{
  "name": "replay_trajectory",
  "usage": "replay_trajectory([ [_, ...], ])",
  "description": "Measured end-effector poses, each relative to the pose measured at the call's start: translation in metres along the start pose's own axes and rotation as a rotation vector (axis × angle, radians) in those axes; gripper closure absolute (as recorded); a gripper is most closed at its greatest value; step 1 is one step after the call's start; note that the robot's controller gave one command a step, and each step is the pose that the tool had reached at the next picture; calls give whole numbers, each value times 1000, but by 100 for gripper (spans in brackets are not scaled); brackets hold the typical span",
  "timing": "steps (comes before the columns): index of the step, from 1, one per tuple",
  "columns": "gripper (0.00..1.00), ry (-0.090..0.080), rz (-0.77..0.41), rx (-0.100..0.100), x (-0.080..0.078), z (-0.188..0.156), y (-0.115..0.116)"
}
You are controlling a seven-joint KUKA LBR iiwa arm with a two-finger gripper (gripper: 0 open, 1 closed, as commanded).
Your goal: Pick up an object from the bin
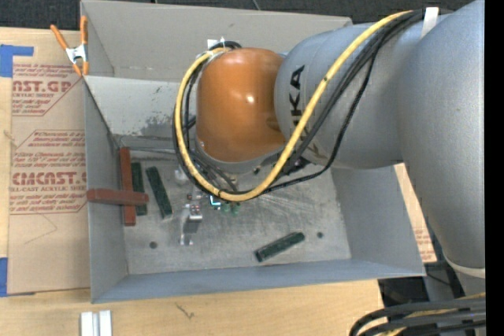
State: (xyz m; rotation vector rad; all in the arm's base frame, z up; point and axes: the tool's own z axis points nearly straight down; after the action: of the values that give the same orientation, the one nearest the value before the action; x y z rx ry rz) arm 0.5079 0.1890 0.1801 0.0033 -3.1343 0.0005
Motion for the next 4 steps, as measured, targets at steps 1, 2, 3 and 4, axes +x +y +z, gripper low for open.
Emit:
replay_trajectory([
  [1, 0, -7, 1, -1, -2, -4, -1],
  [2, 0, -14, -59, -1, -11, 11, 10],
  [3, 0, -13, -204, -2, -39, 67, 53],
  [4, 0, -6, -126, -2, -43, 83, 55],
])
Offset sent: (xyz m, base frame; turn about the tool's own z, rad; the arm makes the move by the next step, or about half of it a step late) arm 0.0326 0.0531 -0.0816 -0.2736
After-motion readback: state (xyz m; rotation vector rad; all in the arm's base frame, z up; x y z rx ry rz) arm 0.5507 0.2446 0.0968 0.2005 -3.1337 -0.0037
